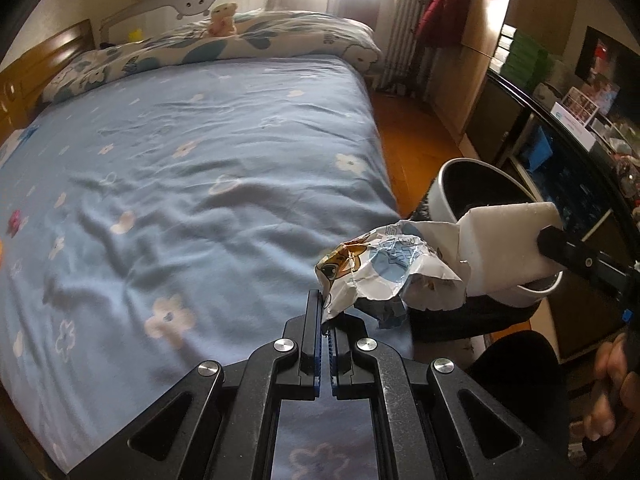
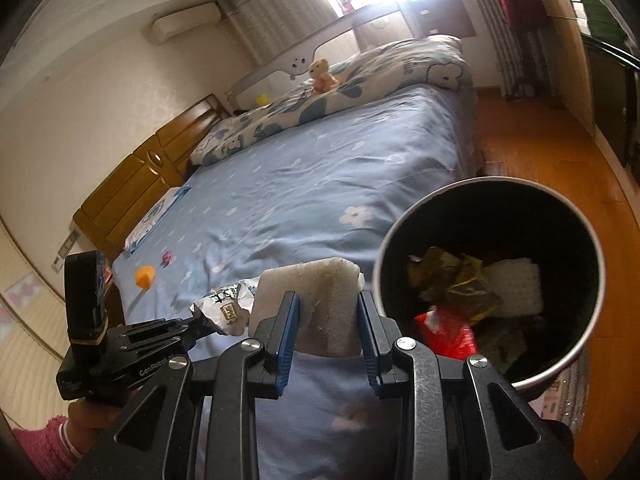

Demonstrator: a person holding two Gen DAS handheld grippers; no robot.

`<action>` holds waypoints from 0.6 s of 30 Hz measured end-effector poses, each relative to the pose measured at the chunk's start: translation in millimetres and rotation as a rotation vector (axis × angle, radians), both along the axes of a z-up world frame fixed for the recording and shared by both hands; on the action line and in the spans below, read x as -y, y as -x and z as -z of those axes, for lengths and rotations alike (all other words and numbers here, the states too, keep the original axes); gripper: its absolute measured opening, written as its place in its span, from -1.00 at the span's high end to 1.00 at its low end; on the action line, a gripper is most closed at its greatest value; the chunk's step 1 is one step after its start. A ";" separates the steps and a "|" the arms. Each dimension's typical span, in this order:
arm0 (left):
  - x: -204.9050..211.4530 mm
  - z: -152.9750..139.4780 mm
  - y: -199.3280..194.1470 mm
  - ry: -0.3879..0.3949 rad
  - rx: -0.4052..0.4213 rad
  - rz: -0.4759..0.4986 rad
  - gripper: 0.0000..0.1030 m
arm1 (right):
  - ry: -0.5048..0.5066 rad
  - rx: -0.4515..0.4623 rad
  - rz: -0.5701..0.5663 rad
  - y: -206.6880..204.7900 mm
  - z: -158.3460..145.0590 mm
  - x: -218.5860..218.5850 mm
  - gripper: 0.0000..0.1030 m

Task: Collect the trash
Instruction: 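Carry the foil wrapper and white block over the bin with both tools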

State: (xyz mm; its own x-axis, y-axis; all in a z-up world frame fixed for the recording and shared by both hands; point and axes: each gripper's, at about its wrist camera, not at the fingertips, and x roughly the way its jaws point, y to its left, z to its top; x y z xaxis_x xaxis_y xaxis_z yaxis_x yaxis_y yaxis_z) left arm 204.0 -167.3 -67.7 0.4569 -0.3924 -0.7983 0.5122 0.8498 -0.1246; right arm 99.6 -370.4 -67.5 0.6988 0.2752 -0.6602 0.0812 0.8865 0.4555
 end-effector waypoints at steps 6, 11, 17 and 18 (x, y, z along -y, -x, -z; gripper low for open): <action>17.3 -1.3 -1.2 -0.003 0.004 0.027 0.98 | 0.006 0.003 0.036 6.1 -3.1 17.3 0.42; 32.2 -0.6 -1.2 -0.011 0.006 0.054 0.98 | 0.011 0.003 0.065 11.9 -5.0 29.2 0.42; 50.0 0.9 -1.8 -0.019 0.007 0.085 0.98 | 0.016 -0.003 0.096 17.3 -4.8 44.6 0.42; 53.0 1.1 -1.8 -0.020 0.008 0.091 0.98 | 0.016 -0.004 0.100 18.6 -4.7 47.5 0.42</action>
State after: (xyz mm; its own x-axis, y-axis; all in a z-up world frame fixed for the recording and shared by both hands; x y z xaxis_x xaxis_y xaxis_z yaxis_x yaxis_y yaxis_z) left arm 205.8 -220.3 -68.8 0.4267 -0.4163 -0.8029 0.5880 0.8022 -0.1034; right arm 81.0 -417.9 -62.8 0.7195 0.1935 -0.6669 0.1717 0.8810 0.4409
